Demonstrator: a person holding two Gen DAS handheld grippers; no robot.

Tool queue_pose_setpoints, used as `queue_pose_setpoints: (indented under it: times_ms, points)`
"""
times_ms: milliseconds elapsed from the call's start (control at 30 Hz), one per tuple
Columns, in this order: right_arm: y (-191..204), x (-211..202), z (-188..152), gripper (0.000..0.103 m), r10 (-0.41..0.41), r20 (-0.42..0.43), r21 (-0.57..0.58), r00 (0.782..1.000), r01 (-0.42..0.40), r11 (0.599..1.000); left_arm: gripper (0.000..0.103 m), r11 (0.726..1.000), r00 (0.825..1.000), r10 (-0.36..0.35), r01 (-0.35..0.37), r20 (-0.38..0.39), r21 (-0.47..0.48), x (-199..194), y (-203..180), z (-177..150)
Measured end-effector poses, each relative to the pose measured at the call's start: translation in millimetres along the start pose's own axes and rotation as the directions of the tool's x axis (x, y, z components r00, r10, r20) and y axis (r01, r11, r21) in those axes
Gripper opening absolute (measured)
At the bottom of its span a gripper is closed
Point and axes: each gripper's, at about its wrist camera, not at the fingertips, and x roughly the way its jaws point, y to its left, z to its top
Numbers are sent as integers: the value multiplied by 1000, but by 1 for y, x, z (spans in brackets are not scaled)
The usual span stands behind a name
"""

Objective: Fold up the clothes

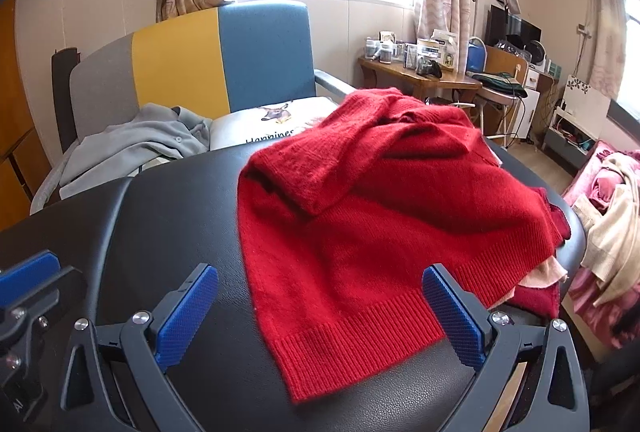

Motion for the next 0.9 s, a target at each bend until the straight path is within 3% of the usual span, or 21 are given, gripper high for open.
queue_pose_setpoints:
  times_ms: [167, 300, 400, 533, 667, 733, 833, 900]
  points:
    - [-1, 3, -5, 103, -1, -14, -4, 1000, 1, 1000, 29, 1000, 1000, -4, 5, 18, -25, -7, -2, -2]
    - [-5, 15, -14, 103, 27, -55, -5, 998, -27, 1000, 30, 998, 997, -32, 28, -67, -57, 28, 4, -10]
    - [-14, 32, -26, 102, 143, -137, 60, 980, -136, 989, 33, 997, 987, -44, 34, -154, -67, 50, 12, -16]
    - [-30, 42, -44, 86, 301, -149, 126, 942, -284, 951, 33, 986, 956, -130, 96, -265, -138, 84, 32, -46]
    - [-54, 53, -56, 85, 377, -133, 200, 916, -348, 916, 33, 942, 912, -264, 174, -314, -287, 103, 58, -83]
    - [-65, 59, -59, 85, 381, -136, 210, 914, -350, 913, 36, 920, 910, -316, 225, -268, -321, 98, 65, -92]
    - [-82, 72, -65, 89, 411, -149, 285, 899, -359, 889, 36, 898, 897, -352, 244, -266, -365, 98, 71, -90]
    - [-95, 79, -73, 98, 455, -131, 372, 881, -382, 846, 35, 853, 866, -427, 290, -260, -434, 107, 72, -78]
